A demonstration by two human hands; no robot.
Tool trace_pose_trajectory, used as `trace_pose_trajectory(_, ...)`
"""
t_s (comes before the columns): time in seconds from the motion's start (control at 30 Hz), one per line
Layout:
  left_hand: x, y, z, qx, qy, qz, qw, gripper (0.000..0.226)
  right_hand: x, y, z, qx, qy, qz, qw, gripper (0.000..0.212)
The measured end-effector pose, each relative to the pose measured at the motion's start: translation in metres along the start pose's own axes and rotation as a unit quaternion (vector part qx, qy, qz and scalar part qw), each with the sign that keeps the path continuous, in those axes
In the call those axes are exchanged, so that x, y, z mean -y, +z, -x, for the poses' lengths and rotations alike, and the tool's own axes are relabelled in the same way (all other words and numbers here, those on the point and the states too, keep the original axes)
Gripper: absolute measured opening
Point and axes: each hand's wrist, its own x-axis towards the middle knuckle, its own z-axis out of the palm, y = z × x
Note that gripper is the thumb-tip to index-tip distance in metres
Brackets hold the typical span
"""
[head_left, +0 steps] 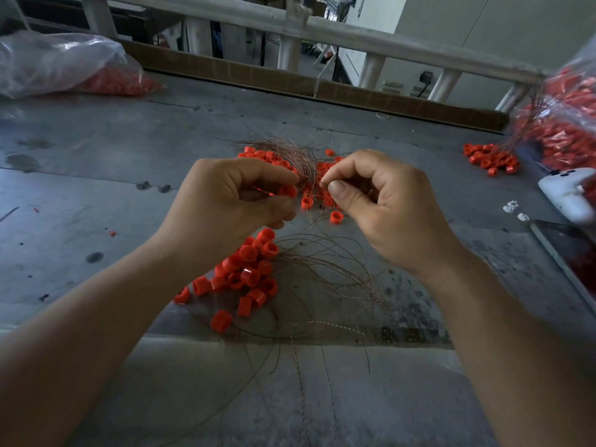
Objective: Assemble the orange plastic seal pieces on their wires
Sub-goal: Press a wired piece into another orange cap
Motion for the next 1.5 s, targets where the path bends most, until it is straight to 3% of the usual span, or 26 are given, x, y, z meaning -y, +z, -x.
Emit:
trace_pose_trajectory(0.5,0.001,-0.002,-0.002,-0.004,-0.042,0.083,0.996,0.031,0.0,0.001,0.002,-0.013,-0.044,-0.039,0.998,0.015)
trace_pose_trajectory(1.5,0.001,-0.005,0.001,0.074,-0.018,0.144,0.987,0.035,0.005,0.004,0.002,0.033,0.023,0.001,0.999,0.018)
